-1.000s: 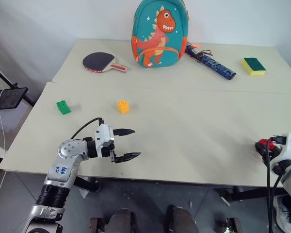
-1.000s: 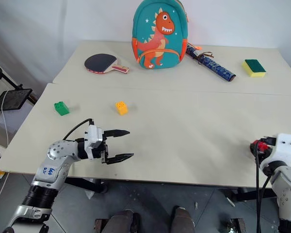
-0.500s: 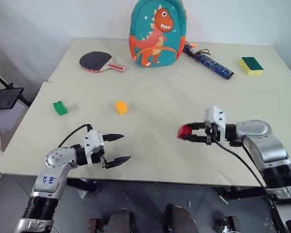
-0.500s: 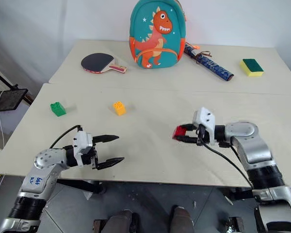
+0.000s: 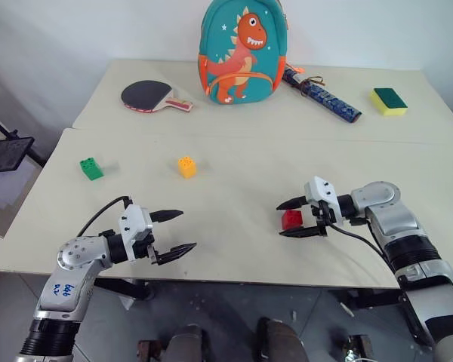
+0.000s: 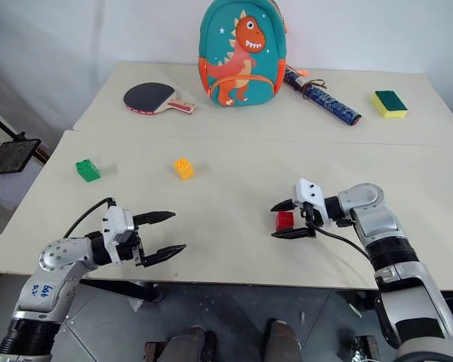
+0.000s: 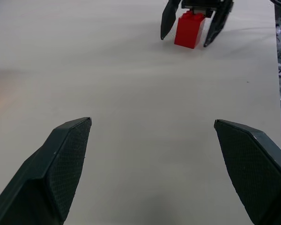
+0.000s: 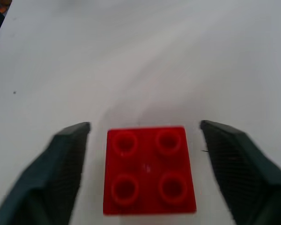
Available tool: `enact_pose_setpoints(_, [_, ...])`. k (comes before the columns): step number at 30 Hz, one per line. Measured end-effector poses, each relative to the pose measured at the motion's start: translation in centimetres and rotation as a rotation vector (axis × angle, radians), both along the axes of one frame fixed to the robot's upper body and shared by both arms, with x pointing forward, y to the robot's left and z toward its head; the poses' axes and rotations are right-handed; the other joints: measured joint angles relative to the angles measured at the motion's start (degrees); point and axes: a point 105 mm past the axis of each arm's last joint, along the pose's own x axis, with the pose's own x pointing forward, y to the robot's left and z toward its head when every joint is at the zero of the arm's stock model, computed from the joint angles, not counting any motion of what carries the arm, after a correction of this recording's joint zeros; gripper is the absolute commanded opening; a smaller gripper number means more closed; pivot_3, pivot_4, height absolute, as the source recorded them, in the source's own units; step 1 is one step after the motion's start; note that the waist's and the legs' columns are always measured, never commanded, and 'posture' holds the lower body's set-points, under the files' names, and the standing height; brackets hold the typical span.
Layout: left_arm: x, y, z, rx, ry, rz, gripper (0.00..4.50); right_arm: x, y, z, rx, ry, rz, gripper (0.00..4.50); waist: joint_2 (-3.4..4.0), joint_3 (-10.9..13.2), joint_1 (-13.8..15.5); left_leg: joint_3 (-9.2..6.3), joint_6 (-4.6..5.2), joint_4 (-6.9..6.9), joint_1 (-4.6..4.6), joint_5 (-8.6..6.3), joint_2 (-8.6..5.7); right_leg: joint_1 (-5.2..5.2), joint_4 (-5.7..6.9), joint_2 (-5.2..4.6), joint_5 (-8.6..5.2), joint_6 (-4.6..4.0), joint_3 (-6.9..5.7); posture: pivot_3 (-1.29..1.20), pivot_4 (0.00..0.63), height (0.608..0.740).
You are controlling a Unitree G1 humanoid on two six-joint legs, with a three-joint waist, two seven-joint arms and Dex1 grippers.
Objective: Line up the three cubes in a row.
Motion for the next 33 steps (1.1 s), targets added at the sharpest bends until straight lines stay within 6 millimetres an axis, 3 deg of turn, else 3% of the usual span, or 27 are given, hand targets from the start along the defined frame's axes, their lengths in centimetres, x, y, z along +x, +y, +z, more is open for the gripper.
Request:
enact_pose_setpoints(5, [-0.2,4.5,0.6,-0.125,-0.054,0.289,4.5,-1.0,-1.5,3.3,0.223,-0.139,-0.078,4.48,0.0,0.0,0.0,-0.04,-0.04,-0.01,0.01,-0.04,0.02,0.02,-0.02,0.0,0.0,0.0,-0.05,0.0,0.15,0.74])
enact_pose_setpoints(8, [-0.9,8.7,0.0,-0.217,-0.082,0.578,4.5,-2.6,-2.1,6.0,0.42,-0.237,-0.118,4.48,0.0,0.0,0.1,-0.05,-0.04,-0.02,0.05,-0.05,0.04,0.07,-0.03,0.01,0.0,0.0,-0.07,0.0,0.15,0.74])
enact_pose_setpoints(12, [-2.6,15.1,-0.8,-0.334,-0.119,0.974,4.5,-4.3,-2.5,5.7,0.537,-0.244,-0.17,4.48,-0.02,0.0,0.1,-0.05,-0.02,-0.01,0.12,-0.09,0.03,0.13,-0.05,-0.01,0.0,0.0,-0.02,0.0,0.15,0.74])
enact_pose_setpoints(15, [-3.8,17.4,-1.9,-0.369,-0.104,1.143,4.5,-5.0,-3.1,4.8,0.561,-0.207,-0.203,4.48,-0.02,0.0,0.5,-0.05,0.04,0.01,0.13,-0.12,0.01,0.13,-0.06,-0.03,0.0,0.0,0.02,0.0,0.15,0.74])
enact_pose_setpoints(19, [-2.6,17.1,-2.3,-0.393,-0.094,1.204,4.5,-5.5,-3.3,4.6,0.556,-0.229,-0.202,4.48,-0.03,0.0,1.3,-0.04,0.04,0.02,0.15,-0.12,0.01,0.12,-0.05,-0.03,0.01,-0.01,0.03,0.0,0.15,0.74])
enact_pose_setpoints(23, [1.1,14.0,-0.4,-0.403,-0.105,1.174,4.5,-5.6,-3.5,4.6,0.54,-0.232,-0.196,4.48,-0.05,0.0,1.7,-0.03,0.04,0.06,0.11,-0.11,-0.02,0.12,-0.05,-0.04,0.02,-0.02,0.04,0.0,0.15,0.74])
enact_pose_setpoints(28, [6.5,12.0,3.3,-0.434,-0.15,1.278,4.5,-5.6,-4.6,5.0,0.492,-0.247,-0.213,4.48,-0.09,0.0,1.6,0.05,0.02,0.06,0.13,-0.1,-0.01,0.13,-0.01,0.02,0.02,-0.02,-0.04,0.0,0.15,0.74])
enact_pose_setpoints(33, [10.3,12.1,2.9,-0.393,-0.093,1.458,4.5,-5.6,-4.8,4.5,0.487,-0.227,-0.22,4.48,-0.15,0.0,1.5,0.12,-0.01,0.05,0.14,-0.08,0.0,0.12,-0.03,0.07,0.02,-0.02,-0.05,0.0,0.15,0.74])
